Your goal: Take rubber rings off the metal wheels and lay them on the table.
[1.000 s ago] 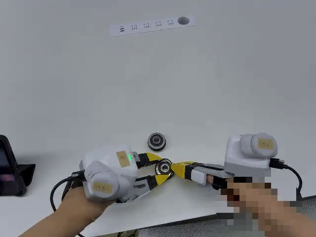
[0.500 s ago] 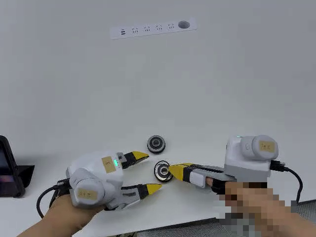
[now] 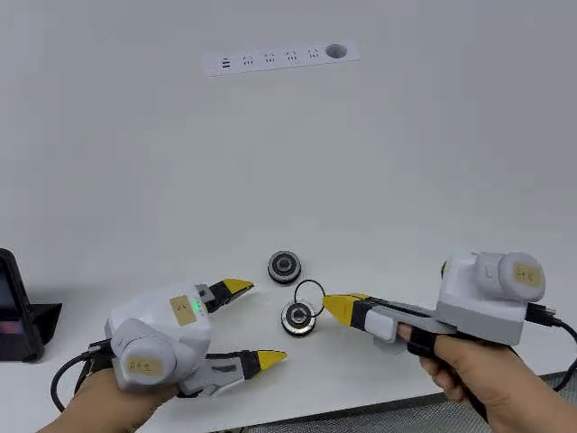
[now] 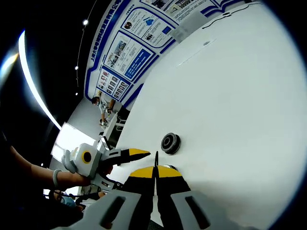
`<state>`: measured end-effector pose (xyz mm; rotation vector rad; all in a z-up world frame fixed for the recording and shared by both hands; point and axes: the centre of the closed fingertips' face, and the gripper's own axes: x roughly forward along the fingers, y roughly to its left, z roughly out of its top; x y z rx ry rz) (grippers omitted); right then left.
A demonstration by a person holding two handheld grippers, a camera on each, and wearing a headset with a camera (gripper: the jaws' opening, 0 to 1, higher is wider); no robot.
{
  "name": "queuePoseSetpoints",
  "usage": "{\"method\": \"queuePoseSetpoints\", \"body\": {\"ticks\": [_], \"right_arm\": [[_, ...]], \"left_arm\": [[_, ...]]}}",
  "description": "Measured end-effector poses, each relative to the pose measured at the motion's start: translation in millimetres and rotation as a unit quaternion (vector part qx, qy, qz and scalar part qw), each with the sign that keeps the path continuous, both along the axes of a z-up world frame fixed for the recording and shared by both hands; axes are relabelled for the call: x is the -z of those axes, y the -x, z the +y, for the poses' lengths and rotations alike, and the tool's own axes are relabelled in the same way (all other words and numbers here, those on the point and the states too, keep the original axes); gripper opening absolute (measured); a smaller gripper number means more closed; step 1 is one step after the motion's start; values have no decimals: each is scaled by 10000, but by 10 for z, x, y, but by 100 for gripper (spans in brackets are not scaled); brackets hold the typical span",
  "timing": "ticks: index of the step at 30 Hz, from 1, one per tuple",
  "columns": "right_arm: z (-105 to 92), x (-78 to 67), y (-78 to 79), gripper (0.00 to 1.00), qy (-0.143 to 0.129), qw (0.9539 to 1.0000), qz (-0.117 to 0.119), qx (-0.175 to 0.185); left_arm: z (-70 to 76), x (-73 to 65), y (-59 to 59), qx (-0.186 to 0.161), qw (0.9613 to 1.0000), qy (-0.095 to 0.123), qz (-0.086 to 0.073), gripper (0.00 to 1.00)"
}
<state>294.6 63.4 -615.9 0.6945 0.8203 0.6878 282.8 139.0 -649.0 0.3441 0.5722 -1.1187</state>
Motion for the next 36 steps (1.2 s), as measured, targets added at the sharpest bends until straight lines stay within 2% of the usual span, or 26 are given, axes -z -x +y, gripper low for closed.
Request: {"method": "queuePoseSetpoints", "body": {"ticks": [12,19,23,29,36], "right_arm": [[-431,207,-173,2,216,9974,189,668],[-486,358,-194,2,489,9959,285,710],[-477,394,-193,2,675,9953,226,663],[-490,454,-185,7,1109,9924,27,528],[-534,453,-192,18,1466,9880,-186,447]], "left_arm": [[16,-5,-10,-86,9999,34,51,56],[15,-2,1,-88,9999,35,73,55],[14,2,6,-94,9999,30,92,54],[2,11,20,-78,9999,28,115,54],[2,8,14,-79,9999,44,121,52]]}}
